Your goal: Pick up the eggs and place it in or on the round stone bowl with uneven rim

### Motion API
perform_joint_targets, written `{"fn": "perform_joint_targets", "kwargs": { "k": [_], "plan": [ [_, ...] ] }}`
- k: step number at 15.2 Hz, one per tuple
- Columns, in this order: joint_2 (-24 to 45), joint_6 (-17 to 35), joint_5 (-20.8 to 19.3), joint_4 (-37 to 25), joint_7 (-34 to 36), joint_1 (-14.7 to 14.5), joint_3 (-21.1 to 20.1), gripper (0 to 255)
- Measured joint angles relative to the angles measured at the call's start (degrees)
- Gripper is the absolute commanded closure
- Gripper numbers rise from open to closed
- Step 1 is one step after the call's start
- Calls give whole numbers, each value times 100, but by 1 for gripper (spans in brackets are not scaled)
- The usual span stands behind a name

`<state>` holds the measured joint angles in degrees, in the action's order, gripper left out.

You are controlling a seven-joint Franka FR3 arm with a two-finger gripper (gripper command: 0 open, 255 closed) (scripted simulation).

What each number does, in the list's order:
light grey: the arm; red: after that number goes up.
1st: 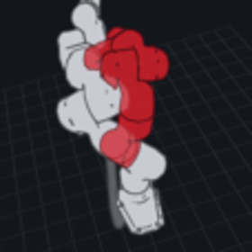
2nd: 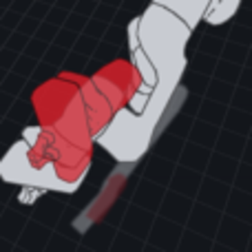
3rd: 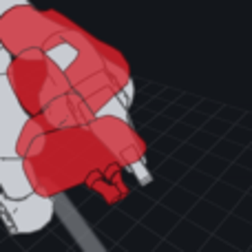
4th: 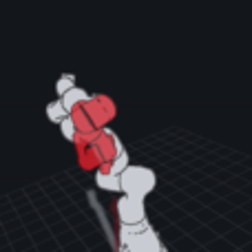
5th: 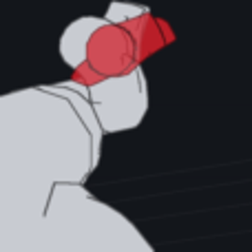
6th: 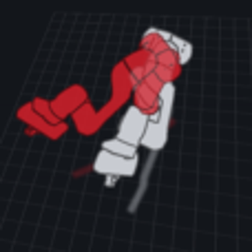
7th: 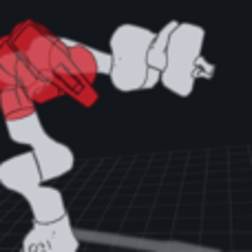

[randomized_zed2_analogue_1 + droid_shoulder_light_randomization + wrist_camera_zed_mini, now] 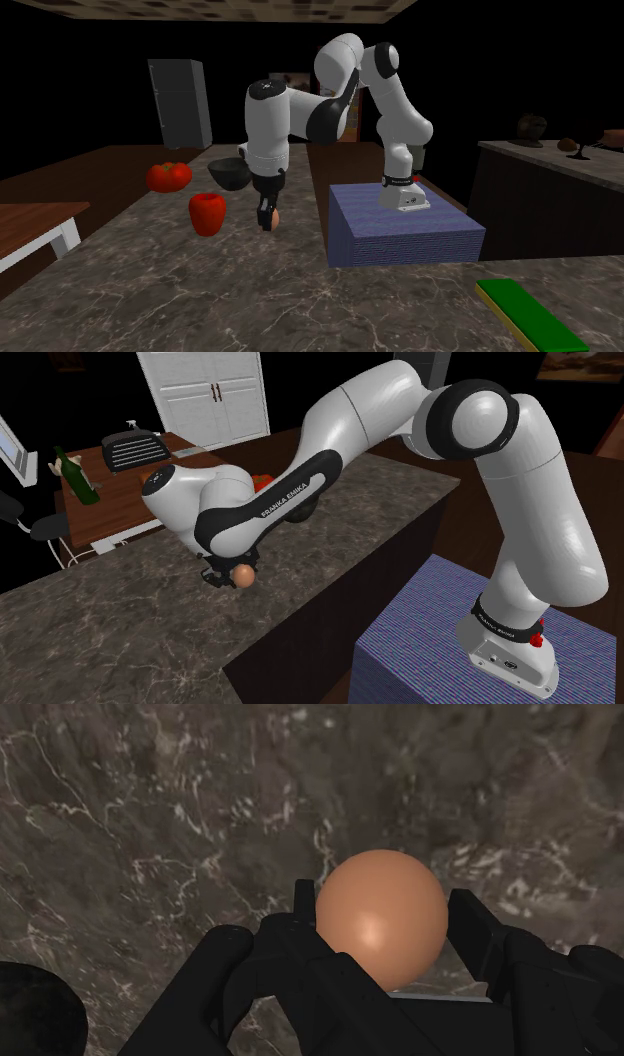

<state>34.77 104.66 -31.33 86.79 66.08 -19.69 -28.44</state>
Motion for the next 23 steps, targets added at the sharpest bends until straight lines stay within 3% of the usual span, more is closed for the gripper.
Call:
{"fn": "perform_joint_targets", "kwargs": {
  "k": [5,23],
  "plan": [
    [-60,-59,29,-3,-28,14,-16,255],
    [-447,-1103,278,-776,-415,-33,-139,255]
  ]
}}
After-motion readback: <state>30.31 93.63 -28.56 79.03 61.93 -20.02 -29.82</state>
